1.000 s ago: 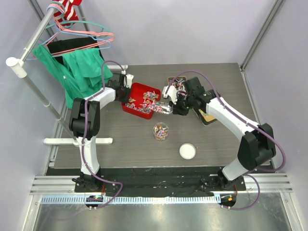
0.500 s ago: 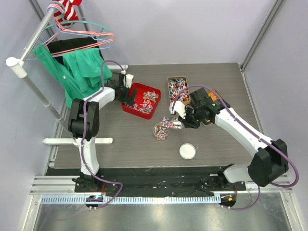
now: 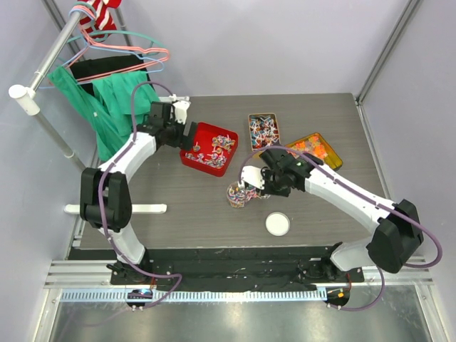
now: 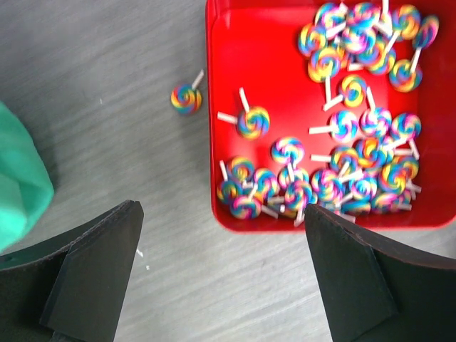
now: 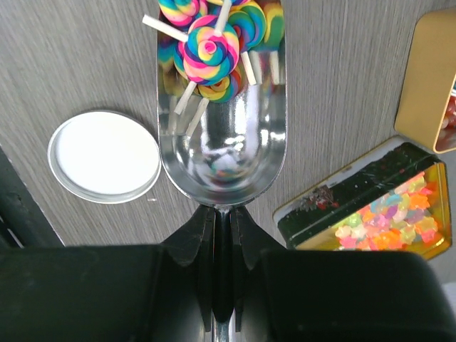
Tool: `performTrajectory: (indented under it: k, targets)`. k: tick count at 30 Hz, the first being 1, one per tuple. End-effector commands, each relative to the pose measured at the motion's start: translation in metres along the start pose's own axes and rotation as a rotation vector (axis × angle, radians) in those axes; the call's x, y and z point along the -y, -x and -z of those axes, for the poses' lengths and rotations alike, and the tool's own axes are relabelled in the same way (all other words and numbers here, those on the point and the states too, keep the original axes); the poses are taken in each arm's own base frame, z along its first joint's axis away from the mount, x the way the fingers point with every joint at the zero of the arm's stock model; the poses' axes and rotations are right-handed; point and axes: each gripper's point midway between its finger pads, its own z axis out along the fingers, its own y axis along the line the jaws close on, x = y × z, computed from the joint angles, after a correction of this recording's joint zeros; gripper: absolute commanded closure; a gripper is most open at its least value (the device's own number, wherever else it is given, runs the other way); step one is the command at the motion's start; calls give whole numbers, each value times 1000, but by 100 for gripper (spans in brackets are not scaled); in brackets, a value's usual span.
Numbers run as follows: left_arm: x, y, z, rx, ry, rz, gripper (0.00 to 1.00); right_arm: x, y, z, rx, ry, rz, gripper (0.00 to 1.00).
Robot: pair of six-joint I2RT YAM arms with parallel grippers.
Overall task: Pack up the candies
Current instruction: Place the fake candies in the packing bottle.
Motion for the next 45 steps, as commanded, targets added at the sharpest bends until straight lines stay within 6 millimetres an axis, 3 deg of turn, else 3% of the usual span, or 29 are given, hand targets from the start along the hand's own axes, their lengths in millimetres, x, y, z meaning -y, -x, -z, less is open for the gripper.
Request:
performTrajectory:
  k: [1, 6, 15, 26, 45]
  targets:
    - [0, -5, 22, 5, -16, 0, 0, 26, 2, 10, -68, -107, 24, 99]
    - [-3, -14, 31, 7, -12, 6, 0, 36, 9, 10, -88, -119, 40, 99]
    - [-8, -21, 37, 12, -4, 19, 0, 31, 17, 7, -124, -98, 112, 99]
    - [-10, -26, 35, 5, -6, 40, 0, 40, 11, 6, -213, -180, 205, 99]
    - [-18, -33, 32, -5, 14, 57, 0, 47, 28, 13, -297, -263, 388, 99]
